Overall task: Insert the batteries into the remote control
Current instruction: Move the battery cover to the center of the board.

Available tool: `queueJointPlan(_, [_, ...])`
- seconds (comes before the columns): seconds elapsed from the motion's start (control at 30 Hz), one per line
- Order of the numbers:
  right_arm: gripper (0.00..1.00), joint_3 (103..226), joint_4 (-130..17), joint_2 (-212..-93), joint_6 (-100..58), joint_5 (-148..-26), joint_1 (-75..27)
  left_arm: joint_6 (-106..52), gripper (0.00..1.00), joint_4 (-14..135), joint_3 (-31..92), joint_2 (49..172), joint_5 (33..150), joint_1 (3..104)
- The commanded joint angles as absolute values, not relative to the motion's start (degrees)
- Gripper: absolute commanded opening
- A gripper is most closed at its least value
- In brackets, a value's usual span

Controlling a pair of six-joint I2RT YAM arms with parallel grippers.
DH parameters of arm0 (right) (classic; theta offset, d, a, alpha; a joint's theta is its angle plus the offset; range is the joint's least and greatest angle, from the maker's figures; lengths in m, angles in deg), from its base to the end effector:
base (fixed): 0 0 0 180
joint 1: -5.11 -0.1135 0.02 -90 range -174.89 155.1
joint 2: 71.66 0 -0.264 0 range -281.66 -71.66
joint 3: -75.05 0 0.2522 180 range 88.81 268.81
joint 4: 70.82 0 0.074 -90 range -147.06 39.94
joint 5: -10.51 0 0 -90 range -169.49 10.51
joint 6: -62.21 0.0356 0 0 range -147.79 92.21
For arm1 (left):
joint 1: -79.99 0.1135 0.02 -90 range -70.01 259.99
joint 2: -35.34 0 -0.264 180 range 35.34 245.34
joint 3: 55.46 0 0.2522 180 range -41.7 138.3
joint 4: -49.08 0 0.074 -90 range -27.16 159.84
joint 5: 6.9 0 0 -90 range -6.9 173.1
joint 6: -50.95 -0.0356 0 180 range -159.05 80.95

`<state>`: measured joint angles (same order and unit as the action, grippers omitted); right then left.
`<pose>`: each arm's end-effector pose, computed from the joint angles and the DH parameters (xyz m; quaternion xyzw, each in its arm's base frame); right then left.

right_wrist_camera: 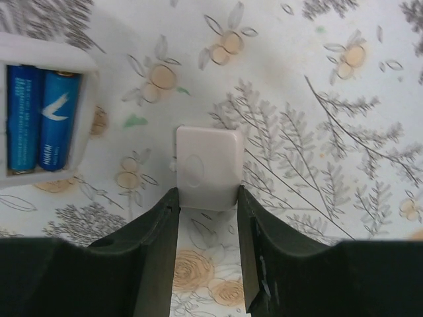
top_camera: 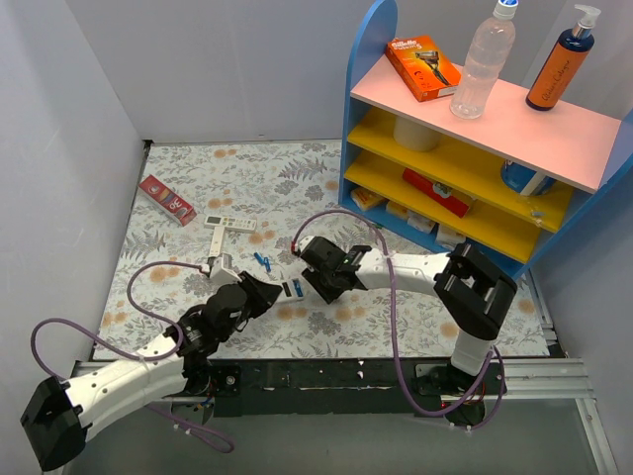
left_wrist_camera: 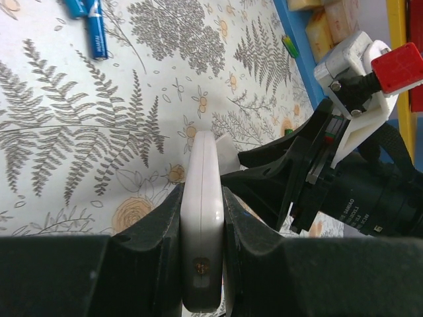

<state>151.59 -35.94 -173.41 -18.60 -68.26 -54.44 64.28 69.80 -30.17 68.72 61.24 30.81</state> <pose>0.1865 0.3036 0.1701 -0.3862 0.8809 0.0670 0.2653 0.1035 -0.0996 0.1717 -0.4706 0.7086 -0.4466 0.2773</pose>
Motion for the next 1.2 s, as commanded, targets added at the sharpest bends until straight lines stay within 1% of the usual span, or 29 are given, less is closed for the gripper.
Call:
queueJointPlan(0.0, [0.25,147.35,-31.66,-169.58,-16.99,-63.93,-51.07,64.13,0.0,59.34,-30.36,72.68,64.55,31.21])
queueJointPlan(0.2, [0.25,141.37,-32.36,-163.78,-16.28,-64.81,-46.5,66.5,0.0,45.72,-31.15,84.71,69.04,31.21])
queueJointPlan(0.23, [0.24,140.76,-32.54,-163.24,-16.28,-65.07,-46.14,66.68,0.0,44.22,-30.98,88.56,69.82,31.21])
queueJointPlan(0.33, [0.24,139.26,-33.07,-161.75,-16.11,-66.04,-45.43,68.09,0.06,41.05,-29.84,94.11,70.8,31.21])
queueJointPlan(0.37, [0.25,139.08,-33.24,-161.48,-16.02,-66.21,-45.34,68.61,0.16,40.87,-29.57,97.09,71.23,31.21])
queueJointPlan(0.43, [0.24,138.55,-33.42,-161.22,-15.67,-66.65,-45.26,70.02,0.29,41.39,-29.04,99.14,71.85,31.21])
queueJointPlan(0.47, [0.25,138.55,-33.59,-161.22,-15.58,-67.0,-45.26,70.46,0.4,42.62,-28.69,99.67,72.11,31.21])
queueJointPlan(0.53, [0.25,138.2,-33.77,-160.69,-15.32,-67.71,-45.26,71.6,0.54,44.73,-28.52,98.89,71.77,31.21])
queueJointPlan(0.57, [0.24,138.12,-33.86,-160.69,-15.31,-68.06,-45.26,72.13,0.67,47.35,-28.69,98.1,71.33,31.21])
queueJointPlan(0.67, [0.25,138.2,-34.12,-160.34,-15.14,-68.76,-45.26,73.8,0.84,53.58,-28.87,93.62,68.78,31.21])
queueJointPlan(0.7, [0.25,138.29,-34.03,-160.34,-15.14,-69.2,-45.26,74.06,0.93,55.09,-29.04,91.0,67.47,31.21])
queueJointPlan(0.73, [0.26,138.64,-34.03,-160.51,-14.96,-69.9,-45.26,74.41,0.97,56.67,-29.04,89.75,67.02,31.21])
queueJointPlan(0.97, [0.27,139.87,-34.38,-161.48,-12.24,-72.72,-45.26,72.84,0.98,71.25,-27.02,81.04,60.7,31.48])
queueJointPlan(1.07, [0.28,140.31,-34.38,-162.45,-11.01,-73.6,-45.34,71.78,0.98,74.52,-26.32,79.9,58.76,31.57])
queueJointPlan(1.17, [0.3,140.84,-34.65,-163.33,-10.13,-74.56,-45.61,71.26,0.98,74.01,-26.49,80.42,59.54,31.74])
